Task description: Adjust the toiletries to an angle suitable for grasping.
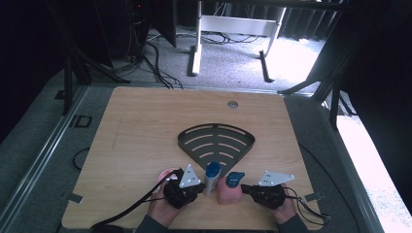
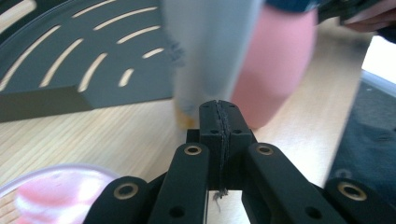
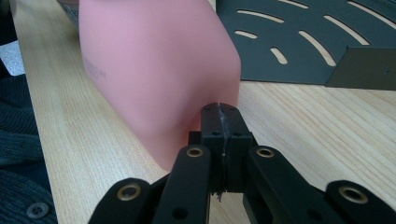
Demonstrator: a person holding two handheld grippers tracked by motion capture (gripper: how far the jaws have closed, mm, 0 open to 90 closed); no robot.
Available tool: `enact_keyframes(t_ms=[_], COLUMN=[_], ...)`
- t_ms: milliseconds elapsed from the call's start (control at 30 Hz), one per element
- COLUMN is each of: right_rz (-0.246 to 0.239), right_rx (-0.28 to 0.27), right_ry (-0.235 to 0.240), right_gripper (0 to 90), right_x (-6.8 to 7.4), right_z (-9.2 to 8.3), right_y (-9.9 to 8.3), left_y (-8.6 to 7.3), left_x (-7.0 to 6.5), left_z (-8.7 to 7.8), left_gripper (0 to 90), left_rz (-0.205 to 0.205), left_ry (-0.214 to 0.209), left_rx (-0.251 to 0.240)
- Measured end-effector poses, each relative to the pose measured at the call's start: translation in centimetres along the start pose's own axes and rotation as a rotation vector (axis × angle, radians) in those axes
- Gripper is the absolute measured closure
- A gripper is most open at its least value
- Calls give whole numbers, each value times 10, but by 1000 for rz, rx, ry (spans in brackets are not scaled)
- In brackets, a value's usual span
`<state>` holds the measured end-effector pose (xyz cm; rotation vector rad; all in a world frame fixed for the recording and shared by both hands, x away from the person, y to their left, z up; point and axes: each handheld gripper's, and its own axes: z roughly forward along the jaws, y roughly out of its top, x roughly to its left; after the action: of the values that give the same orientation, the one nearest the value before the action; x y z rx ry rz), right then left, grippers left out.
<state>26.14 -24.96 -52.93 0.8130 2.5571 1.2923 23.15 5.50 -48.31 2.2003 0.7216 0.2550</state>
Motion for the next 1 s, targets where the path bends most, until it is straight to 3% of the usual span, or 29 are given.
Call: enact_keyframes(t_ms=[167,300,633,1000], right_rz=[1,2,3,7], right_rx=[0,0,-1,-3], right_ry=[0,1,9,23], right_gripper=[900,900,900,900], right_x=[0,0,1,1], right_z=[0,0,1,2], right_y=[0,0,0,0], left_y=[7,17,20,15], left_x=[-8,-13,-12,1], left_z=[-3,-1,6,4], left_gripper=[896,896,896,895], left_rz=[19,27,33,-5], left_ry=[-54,-68,-3,36], left_rx=[-34,-69,-35,-19])
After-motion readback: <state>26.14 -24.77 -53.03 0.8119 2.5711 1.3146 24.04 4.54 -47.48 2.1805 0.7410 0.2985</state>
